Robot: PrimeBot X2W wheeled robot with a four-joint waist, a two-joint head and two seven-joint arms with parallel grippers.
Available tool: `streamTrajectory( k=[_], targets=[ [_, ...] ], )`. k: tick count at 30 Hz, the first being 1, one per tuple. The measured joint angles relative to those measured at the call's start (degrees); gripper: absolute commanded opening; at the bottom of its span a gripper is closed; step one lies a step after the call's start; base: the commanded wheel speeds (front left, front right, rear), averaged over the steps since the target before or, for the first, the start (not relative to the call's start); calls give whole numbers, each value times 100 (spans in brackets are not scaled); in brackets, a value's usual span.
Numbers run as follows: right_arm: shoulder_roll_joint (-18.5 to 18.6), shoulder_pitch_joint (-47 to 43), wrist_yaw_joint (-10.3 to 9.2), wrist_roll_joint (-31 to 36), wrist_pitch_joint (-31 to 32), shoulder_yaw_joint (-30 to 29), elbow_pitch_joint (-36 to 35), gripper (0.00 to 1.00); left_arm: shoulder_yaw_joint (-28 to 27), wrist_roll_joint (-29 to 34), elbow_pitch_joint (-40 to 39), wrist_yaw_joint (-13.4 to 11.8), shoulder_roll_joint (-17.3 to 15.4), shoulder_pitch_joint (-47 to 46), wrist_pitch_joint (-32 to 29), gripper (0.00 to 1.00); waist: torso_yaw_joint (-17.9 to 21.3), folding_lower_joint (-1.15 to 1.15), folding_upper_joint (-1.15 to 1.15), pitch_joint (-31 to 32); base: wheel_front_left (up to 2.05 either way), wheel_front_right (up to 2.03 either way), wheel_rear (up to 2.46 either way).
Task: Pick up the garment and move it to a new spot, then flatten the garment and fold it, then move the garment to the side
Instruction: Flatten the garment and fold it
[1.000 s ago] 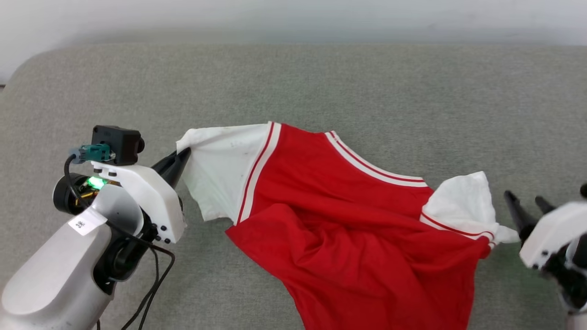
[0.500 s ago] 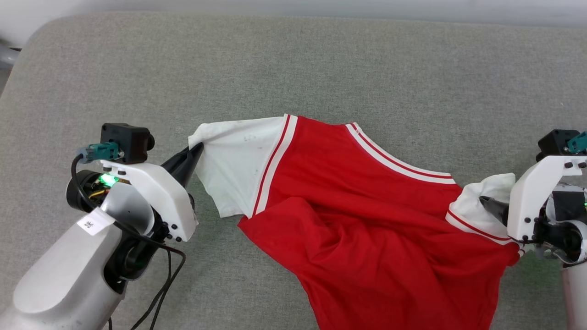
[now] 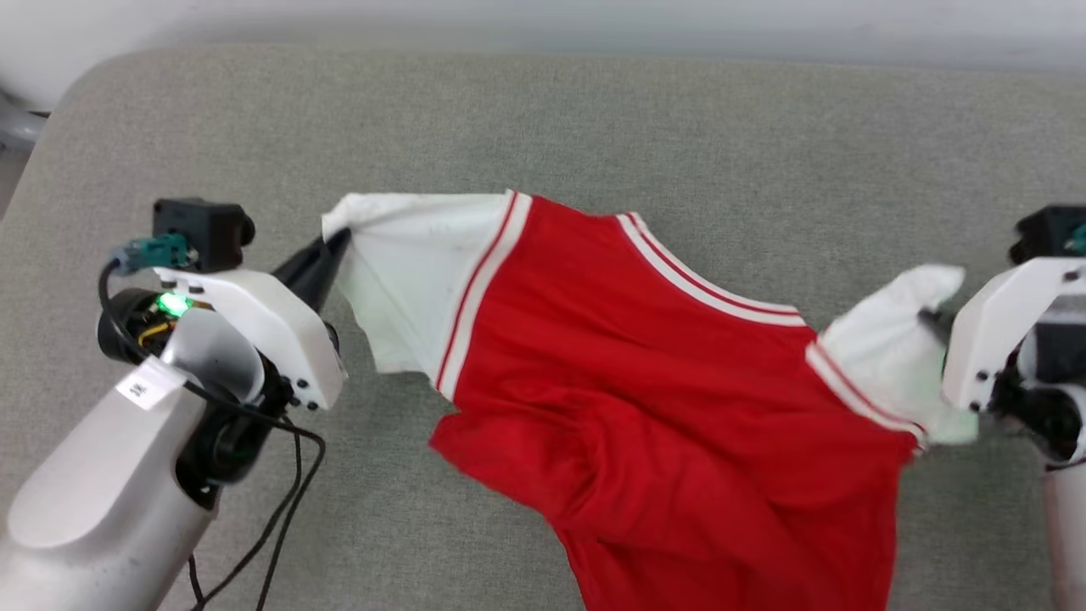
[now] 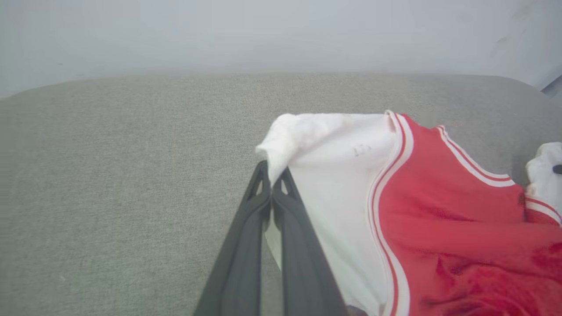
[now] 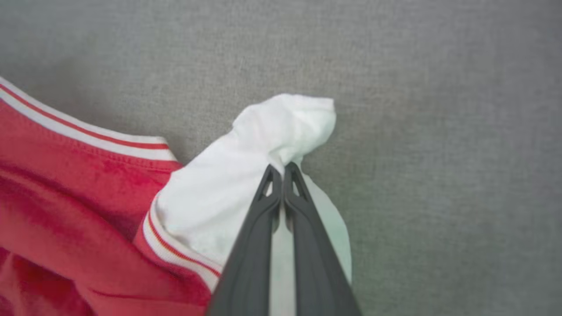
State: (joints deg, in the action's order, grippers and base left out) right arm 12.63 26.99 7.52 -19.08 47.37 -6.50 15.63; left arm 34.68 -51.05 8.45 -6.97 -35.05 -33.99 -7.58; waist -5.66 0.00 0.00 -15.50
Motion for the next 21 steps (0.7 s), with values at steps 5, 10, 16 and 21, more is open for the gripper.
streamTrajectory(
  k=[5, 10, 16, 21],
  targets=[
    [76, 377, -1, 220, -769, -115, -27, 0, -234, -14, 219, -57, 101, -349, 204, 0, 78, 0, 0, 172, 0, 0, 0],
    [127, 904, -1, 558, -1349, -269, 11, 0, -370, 20, 584, 22, 243, -944, 394, 0, 129, 0, 0, 254, 0, 0, 0],
    [152, 1813, -1, 946, -1782, -420, 213, 0, -512, 203, 1335, 202, 470, -1918, 749, 0, 170, 0, 0, 148, 0, 0, 0],
    [145, 3249, -1, 1255, -2296, -528, 525, 0, -679, 495, 2262, 572, 494, -3387, 1259, 0, 261, 0, 0, -267, 0, 0, 0]
  ],
)
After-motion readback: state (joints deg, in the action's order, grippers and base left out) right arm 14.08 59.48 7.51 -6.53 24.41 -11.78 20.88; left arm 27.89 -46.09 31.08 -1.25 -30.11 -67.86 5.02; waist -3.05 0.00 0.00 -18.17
